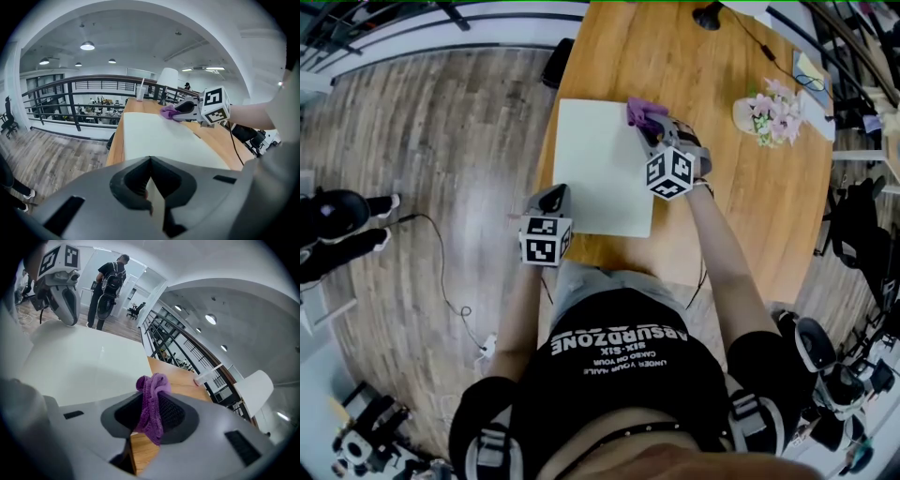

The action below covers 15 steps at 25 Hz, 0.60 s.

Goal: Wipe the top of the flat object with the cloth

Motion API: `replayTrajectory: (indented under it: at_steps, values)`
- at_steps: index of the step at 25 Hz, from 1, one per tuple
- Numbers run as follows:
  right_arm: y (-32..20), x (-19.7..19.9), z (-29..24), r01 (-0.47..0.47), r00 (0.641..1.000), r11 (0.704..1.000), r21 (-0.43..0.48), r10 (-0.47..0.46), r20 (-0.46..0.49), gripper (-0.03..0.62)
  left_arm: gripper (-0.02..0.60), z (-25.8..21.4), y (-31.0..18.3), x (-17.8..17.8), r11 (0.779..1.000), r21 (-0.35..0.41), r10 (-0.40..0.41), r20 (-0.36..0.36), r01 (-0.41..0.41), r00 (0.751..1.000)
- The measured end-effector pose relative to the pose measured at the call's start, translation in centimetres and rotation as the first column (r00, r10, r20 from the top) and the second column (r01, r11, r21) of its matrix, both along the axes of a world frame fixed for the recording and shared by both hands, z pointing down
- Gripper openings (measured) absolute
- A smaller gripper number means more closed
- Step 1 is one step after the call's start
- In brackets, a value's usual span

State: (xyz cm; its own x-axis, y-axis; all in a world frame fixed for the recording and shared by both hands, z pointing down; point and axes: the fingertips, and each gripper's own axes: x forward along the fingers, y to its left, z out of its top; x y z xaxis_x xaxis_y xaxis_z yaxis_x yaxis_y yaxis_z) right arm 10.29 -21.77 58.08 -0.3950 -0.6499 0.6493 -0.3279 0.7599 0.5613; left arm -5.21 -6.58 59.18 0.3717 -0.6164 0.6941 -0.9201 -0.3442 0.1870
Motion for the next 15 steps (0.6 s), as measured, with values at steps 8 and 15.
replayTrajectory:
  at_steps: [8,15]
  values:
    - [0.24,-0.37,0.52,-0.017,0.999,0.994,-0.106,0.022,0.048,0.104,0.015,0.8,0.15,0.06,1.0,-0.007,0.03,-0.015,-0.03,0.999]
    - [0.51,-0.44,0.57,-0.068,0.994,0.993,-0.101,0.075,0.077,0.103,0.015,0.93,0.34,0.03,0.999,-0.024,0.024,-0.013,-0.024,1.0]
